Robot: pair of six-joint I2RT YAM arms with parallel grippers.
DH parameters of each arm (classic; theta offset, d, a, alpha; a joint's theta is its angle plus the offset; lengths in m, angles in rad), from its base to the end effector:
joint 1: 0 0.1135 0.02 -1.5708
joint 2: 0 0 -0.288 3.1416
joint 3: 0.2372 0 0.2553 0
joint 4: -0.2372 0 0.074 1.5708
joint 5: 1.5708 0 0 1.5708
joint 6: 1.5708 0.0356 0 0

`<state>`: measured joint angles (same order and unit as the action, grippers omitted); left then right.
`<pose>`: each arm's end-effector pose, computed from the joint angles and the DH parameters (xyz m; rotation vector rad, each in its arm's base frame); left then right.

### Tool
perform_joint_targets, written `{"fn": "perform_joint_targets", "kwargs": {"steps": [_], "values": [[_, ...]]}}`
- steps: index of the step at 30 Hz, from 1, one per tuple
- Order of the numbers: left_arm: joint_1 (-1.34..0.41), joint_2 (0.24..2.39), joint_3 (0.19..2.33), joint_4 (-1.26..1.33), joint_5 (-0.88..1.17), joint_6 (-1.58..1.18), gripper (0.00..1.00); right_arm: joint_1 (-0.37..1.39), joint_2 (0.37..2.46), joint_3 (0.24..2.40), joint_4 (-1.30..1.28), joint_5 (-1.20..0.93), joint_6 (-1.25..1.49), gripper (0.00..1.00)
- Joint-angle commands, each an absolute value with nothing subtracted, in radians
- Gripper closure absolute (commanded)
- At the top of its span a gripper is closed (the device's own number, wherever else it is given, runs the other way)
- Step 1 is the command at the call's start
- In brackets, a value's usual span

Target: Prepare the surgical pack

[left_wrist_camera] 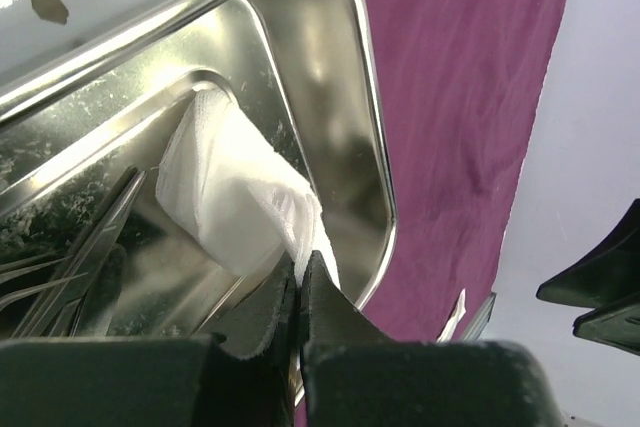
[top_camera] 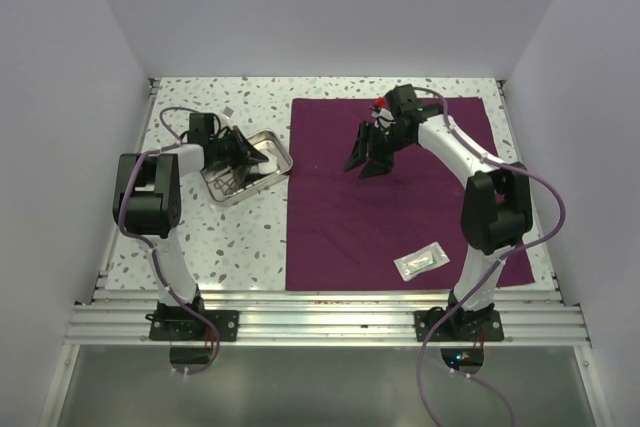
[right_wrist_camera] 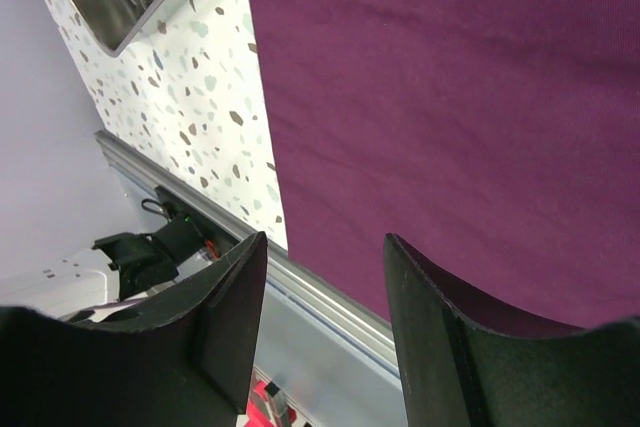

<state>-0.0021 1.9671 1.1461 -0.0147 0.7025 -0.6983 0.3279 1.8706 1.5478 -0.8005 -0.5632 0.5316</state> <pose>0.4120 -0.0239 0.1634 -0.5088 2.4116 -1.1625 0.3768 0.1483 0.2730 0.1013 2.8044 1.0019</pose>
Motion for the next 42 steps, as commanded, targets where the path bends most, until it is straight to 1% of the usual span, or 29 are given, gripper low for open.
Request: {"fn": "perform_joint_targets", "kwargs": {"steps": [1, 5, 6, 14, 16, 17, 18, 19, 20, 22, 24, 25, 26, 27, 28, 30, 31, 34, 37, 38, 42], "values": [[-0.002, 1.947, 1.167, 0.055, 0.721, -0.718, 1.0, 0.327, 1.818, 1.542, -0.819, -0.546, 0.508, 0.46], [-0.002, 1.921, 1.16, 0.068, 0.703, -0.744, 1.0, 0.327, 1.824, 1.548, -0.819, -0.543, 0.508, 0.46], [0.021, 1.927, 1.172, 0.069, 0.704, -0.745, 1.0, 0.325, 1.827, 1.546, -0.816, -0.543, 0.508, 0.46], [0.026, 2.008, 1.227, 0.092, 0.695, -0.779, 1.0, 0.321, 1.822, 1.543, -0.856, -0.512, 0.477, 0.45], [0.026, 2.023, 1.229, 0.095, 0.71, -0.787, 0.85, 0.316, 1.809, 1.543, -0.874, -0.496, 0.465, 0.45], [0.026, 2.025, 1.226, 0.084, 0.713, -0.784, 0.68, 0.314, 1.802, 1.539, -0.885, -0.485, 0.457, 0.45], [0.026, 2.025, 1.22, 0.081, 0.704, -0.779, 0.6, 0.31, 1.795, 1.534, -0.903, -0.463, 0.443, 0.44], [0.026, 2.014, 1.213, 0.078, 0.701, -0.775, 0.55, 0.307, 1.781, 1.528, -0.911, -0.453, 0.437, 0.43], [0.026, 2.007, 1.207, 0.054, 0.693, -0.755, 0.47, 0.304, 1.773, 1.516, -0.931, -0.43, 0.43, 0.42], [0.026, 1.982, 1.21, 0.002, 0.67, -0.729, 0.46, 0.29, 1.741, 1.496, -0.94, -0.417, 0.426, 0.41], [0.026, 1.956, 1.209, -0.04, 0.652, -0.703, 0.4, 0.275, 1.717, 1.46, -0.95, -0.388, 0.431, 0.4], [0.026, 1.932, 1.209, -0.058, 0.649, -0.695, 0.37, 0.269, 1.701, 1.447, -0.951, -0.384, 0.436, 0.39], [0.026, 1.921, 1.21, -0.066, 0.646, -0.692, 0.27, 0.262, 1.68, 1.421, -0.957, -0.383, 0.44, 0.39], [0.026, 1.91, 1.216, -0.084, 0.629, -0.687, 0.24, 0.255, 1.668, 1.408, -0.965, -0.359, 0.443, 0.39], [0.026, 1.892, 1.238, -0.157, 0.611, -0.669, 0.22, 0.249, 1.66, 1.396, -0.98, -0.344, 0.445, 0.38], [0.025, 1.879, 1.267, -0.237, 0.54, -0.652, 0.21, 0.238, 1.631, 1.39, -1.032, -0.301, 0.445, 0.38], [0.025, 1.868, 1.284, -0.323, 0.51, -0.638, 0.21, 0.233, 1.62, 1.388, -1.058, -0.228, 0.449, 0.38], [0.02, 1.833, 1.33, -0.412, 0.407, -0.621, 0.21, 0.207, 1.579, 1.362, -1.165, -0.114, 0.481, 0.39], [0.006, 1.799, 1.347, -0.481, 0.313, -0.582, 0.21, 0.147, 1.54, 1.28, -1.201, -0.086, 0.505, 0.4], [0.008, 1.789, 1.35, -0.485, 0.296, -0.568, 0.22, 0.131, 1.529, 1.249, -1.207, -0.087, 0.524, 0.42], [-0.067, 1.753, 1.367, -0.515, 0.255, -0.497, 0.24, 0.042, 1.422, 1.096, -1.174, -0.158, 0.571, 0.45]]}}
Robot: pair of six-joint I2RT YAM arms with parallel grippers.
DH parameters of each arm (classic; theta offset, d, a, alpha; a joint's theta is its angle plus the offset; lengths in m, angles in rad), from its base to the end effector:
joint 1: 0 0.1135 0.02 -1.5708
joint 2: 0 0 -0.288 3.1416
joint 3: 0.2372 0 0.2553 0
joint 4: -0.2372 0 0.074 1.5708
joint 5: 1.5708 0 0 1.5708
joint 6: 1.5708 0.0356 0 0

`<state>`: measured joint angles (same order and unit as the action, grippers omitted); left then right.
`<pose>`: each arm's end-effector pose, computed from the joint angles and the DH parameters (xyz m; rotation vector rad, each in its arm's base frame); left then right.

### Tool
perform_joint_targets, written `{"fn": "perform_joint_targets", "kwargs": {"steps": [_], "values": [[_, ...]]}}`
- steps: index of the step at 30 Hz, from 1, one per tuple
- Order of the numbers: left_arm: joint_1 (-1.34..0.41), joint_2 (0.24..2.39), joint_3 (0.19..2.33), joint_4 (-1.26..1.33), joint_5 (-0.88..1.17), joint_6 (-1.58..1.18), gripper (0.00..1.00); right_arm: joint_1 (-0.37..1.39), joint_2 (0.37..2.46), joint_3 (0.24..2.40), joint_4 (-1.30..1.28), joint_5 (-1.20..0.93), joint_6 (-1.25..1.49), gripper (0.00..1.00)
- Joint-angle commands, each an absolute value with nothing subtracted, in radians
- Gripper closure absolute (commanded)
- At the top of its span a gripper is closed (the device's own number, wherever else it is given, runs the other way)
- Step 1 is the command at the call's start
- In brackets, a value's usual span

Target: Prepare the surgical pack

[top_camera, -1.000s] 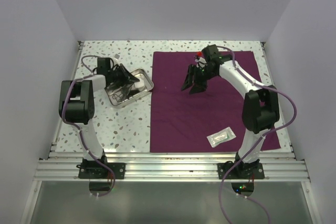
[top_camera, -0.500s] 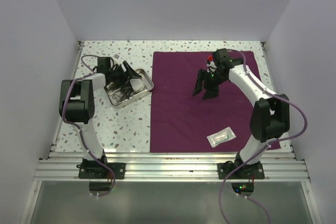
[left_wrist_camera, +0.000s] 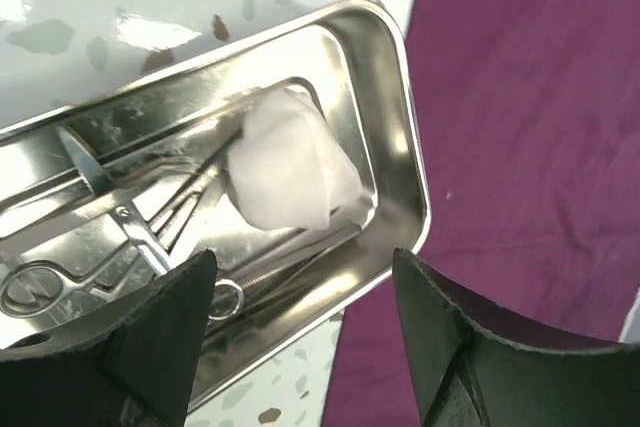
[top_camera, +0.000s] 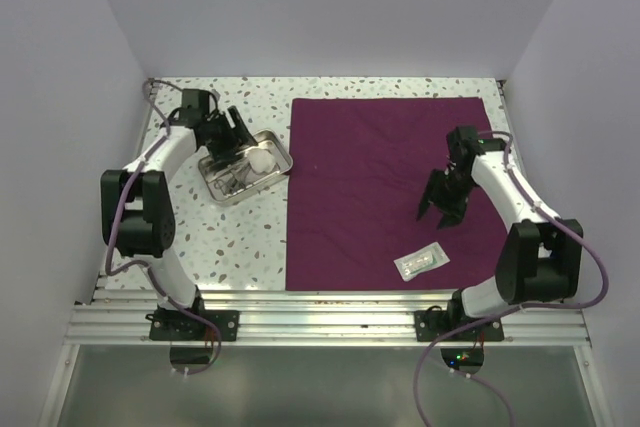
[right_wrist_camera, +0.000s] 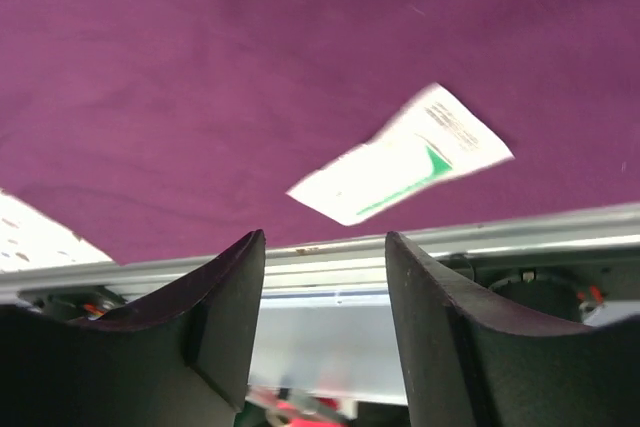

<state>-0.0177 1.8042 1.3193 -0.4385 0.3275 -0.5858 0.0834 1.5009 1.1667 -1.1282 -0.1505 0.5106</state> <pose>0.3988 -0.0185 0.2452 -0.5771 2.4795 -0.6545 0.2644 0.0275 0.2675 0.6386 3.0032 0.2701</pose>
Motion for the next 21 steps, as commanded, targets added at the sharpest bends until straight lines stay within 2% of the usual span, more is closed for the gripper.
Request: {"fn": "perform_joint_targets", "kwargs": {"steps": [1, 5, 9, 15, 18, 21], "values": [[-0.077, 1.75, 1.376, -0.531, 0.256, -0.479, 0.26, 0.031, 1.405, 1.045, -1.169, -0.167, 0.577, 0.46], [-0.139, 1.74, 1.388, -0.543, 0.281, -0.424, 0.3, 0.003, 1.342, 0.942, -1.161, -0.155, 0.606, 0.49], [-0.173, 1.718, 1.388, -0.554, 0.322, -0.385, 0.34, -0.075, 1.319, 0.862, -1.134, -0.103, 0.618, 0.57], [-0.178, 1.721, 1.367, -0.525, 0.397, -0.39, 0.38, -0.155, 1.341, 0.818, -1.049, -0.057, 0.621, 0.58], [-0.181, 1.723, 1.368, -0.517, 0.416, -0.39, 0.39, -0.192, 1.388, 0.816, -1.023, -0.073, 0.583, 0.57], [-0.181, 1.723, 1.379, -0.514, 0.42, -0.388, 0.39, -0.193, 1.413, 0.856, -1.018, -0.115, 0.528, 0.39]]}}
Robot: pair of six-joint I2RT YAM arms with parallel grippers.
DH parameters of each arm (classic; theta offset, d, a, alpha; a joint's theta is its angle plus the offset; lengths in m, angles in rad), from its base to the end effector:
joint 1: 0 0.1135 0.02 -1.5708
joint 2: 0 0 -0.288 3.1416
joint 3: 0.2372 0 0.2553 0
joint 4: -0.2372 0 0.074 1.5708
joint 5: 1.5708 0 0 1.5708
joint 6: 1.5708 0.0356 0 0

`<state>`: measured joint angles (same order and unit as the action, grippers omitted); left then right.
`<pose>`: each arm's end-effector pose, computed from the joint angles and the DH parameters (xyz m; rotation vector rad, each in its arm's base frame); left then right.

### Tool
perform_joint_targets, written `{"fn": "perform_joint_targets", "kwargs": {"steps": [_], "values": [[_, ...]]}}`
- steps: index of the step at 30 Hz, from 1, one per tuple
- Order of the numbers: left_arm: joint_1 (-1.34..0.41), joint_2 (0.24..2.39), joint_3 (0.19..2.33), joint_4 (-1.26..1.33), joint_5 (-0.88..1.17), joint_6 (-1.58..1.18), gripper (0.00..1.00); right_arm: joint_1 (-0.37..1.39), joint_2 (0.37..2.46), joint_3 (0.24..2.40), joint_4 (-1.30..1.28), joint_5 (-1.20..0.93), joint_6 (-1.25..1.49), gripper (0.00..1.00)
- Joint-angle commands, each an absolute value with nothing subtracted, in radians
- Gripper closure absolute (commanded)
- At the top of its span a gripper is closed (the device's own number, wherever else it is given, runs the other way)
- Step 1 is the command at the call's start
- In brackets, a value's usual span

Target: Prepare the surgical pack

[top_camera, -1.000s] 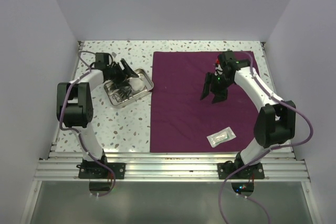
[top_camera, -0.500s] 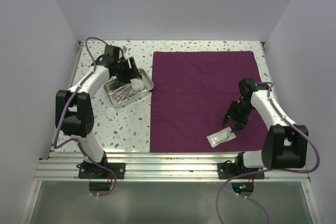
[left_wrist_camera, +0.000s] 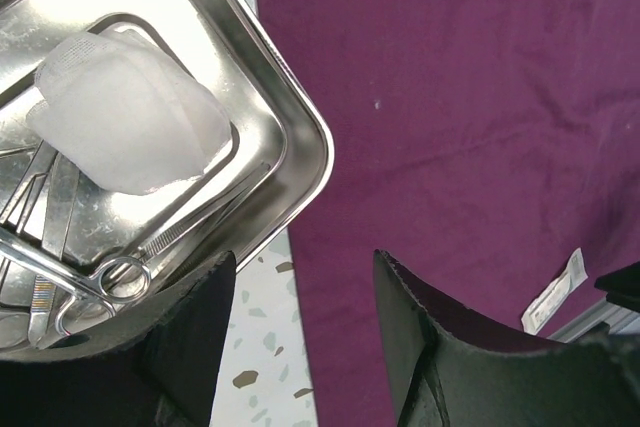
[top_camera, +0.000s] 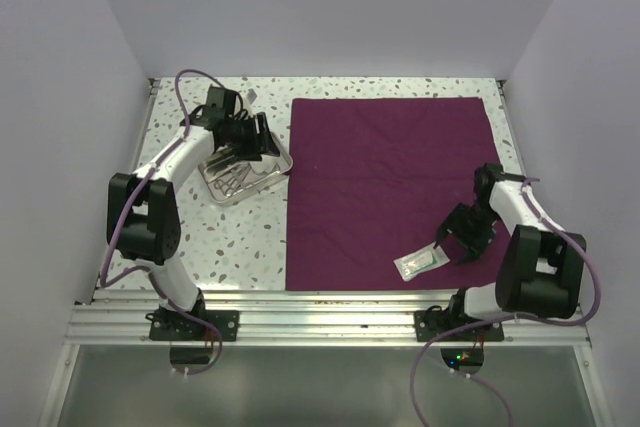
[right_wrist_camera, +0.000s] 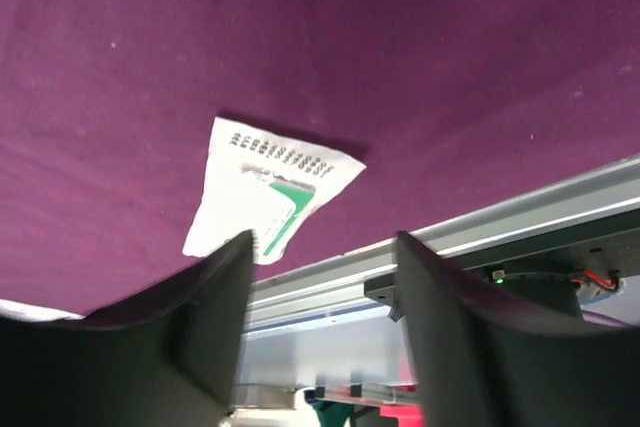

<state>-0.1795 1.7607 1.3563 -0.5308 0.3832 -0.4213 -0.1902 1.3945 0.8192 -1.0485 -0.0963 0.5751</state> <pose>0.3810 -0.0827 0.2677 -0.1462 2.5539 -0.7215 0.2015 -0.0353 0.2031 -1.1494 -2.8451 -0.1296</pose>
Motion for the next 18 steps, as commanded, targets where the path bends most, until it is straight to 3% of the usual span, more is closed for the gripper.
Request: {"fn": "perform_joint_targets", "kwargs": {"steps": [1, 2, 3, 8, 11, 18], "values": [[-0.181, 1.724, 1.384, -0.514, 0.42, -0.39, 0.39, -0.193, 1.404, 0.873, -1.029, -0.118, 0.523, 0.34], [-0.181, 1.726, 1.385, -0.514, 0.423, -0.388, 0.4, -0.193, 1.394, 0.882, -1.04, -0.117, 0.528, 0.04], [-0.181, 1.726, 1.384, -0.514, 0.423, -0.39, 0.4, -0.193, 1.376, 0.885, -1.051, -0.12, 0.534, 0.01], [-0.181, 1.73, 1.382, -0.511, 0.426, -0.393, 0.4, -0.111, 1.316, 0.839, -1.065, -0.14, 0.675, 0.02], [-0.181, 1.738, 1.382, -0.508, 0.437, -0.4, 0.39, -0.023, 1.328, 0.81, -1.043, -0.092, 0.807, 0.08], [-0.181, 1.744, 1.388, -0.508, 0.451, -0.403, 0.4, -0.008, 1.353, 0.796, -1.048, -0.003, 0.936, 0.1]]}}
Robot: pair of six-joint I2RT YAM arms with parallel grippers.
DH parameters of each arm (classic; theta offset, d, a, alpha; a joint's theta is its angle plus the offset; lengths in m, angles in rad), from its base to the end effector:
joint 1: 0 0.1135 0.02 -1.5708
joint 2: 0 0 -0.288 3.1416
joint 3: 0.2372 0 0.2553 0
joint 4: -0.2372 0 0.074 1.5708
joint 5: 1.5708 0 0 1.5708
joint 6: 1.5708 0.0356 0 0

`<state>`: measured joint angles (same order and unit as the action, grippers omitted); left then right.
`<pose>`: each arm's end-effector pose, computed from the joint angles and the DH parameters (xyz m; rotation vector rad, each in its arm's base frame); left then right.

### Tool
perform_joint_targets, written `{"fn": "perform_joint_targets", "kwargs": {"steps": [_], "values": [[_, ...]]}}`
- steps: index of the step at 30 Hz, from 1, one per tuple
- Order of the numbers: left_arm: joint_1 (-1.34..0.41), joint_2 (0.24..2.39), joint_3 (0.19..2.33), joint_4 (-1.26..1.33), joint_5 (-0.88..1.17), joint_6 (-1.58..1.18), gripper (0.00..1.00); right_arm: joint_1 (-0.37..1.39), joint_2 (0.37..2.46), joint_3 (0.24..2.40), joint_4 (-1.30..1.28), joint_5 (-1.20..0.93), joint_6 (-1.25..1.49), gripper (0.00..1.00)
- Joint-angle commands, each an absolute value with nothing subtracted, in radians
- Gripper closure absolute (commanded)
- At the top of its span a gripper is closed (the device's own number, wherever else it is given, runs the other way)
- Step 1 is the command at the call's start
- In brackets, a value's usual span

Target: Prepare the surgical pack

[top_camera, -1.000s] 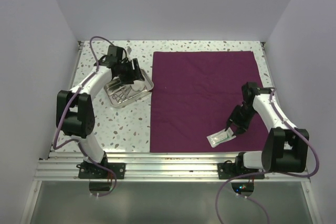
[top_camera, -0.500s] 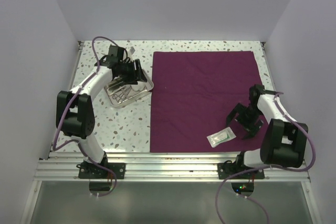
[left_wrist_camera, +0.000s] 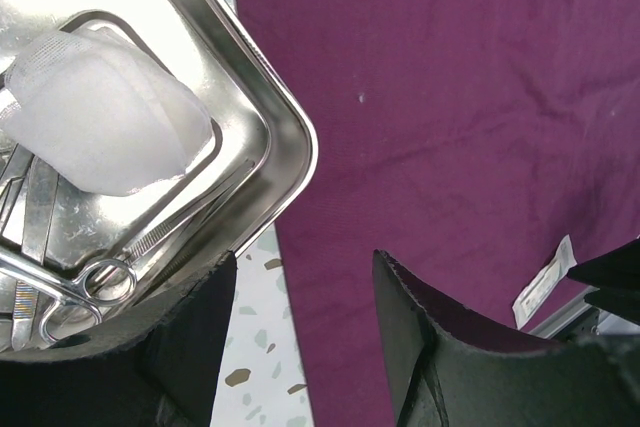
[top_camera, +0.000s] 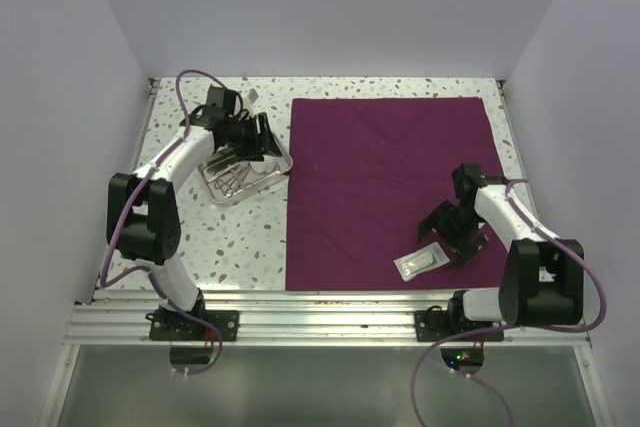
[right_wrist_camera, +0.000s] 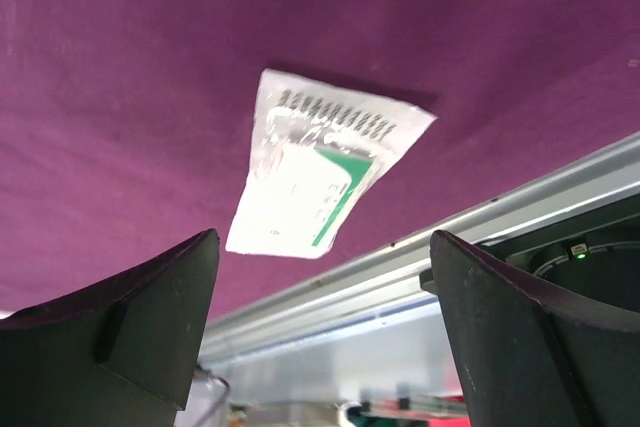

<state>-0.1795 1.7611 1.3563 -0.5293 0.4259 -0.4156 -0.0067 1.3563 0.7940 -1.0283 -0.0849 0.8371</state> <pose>0.3806 -0.0840 0.2681 -0.1198 2.5527 -0.7733 0.1985 0.0017 0.2039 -1.2655 -2.8161 -0.1077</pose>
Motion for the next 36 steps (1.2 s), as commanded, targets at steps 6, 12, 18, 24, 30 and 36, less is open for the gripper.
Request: {"fn": "perform_joint_targets", "kwargs": {"steps": [6, 12, 18, 24, 30, 36], "values": [[-0.181, 1.749, 1.39, -0.508, 0.46, -0.403, 0.4, 0.032, 1.371, 0.732, -0.97, -0.008, 0.994, 0.13], [-0.181, 1.752, 1.393, -0.511, 0.46, -0.4, 0.4, 0.06, 1.378, 0.716, -0.93, -0.003, 1.034, 0.17], [-0.181, 1.755, 1.391, -0.509, 0.462, -0.4, 0.4, 0.064, 1.39, 0.724, -0.914, 0.008, 1.049, 0.17], [-0.181, 1.756, 1.385, -0.508, 0.466, -0.4, 0.4, 0.068, 1.399, 0.689, -0.876, 0.009, 1.072, 0.17], [-0.181, 1.755, 1.378, -0.505, 0.465, -0.397, 0.4, 0.069, 1.424, 0.681, -0.845, 0.014, 1.068, 0.23], [-0.181, 1.753, 1.376, -0.503, 0.468, -0.397, 0.4, 0.069, 1.416, 0.681, -0.85, 0.026, 1.072, 0.3]]}}
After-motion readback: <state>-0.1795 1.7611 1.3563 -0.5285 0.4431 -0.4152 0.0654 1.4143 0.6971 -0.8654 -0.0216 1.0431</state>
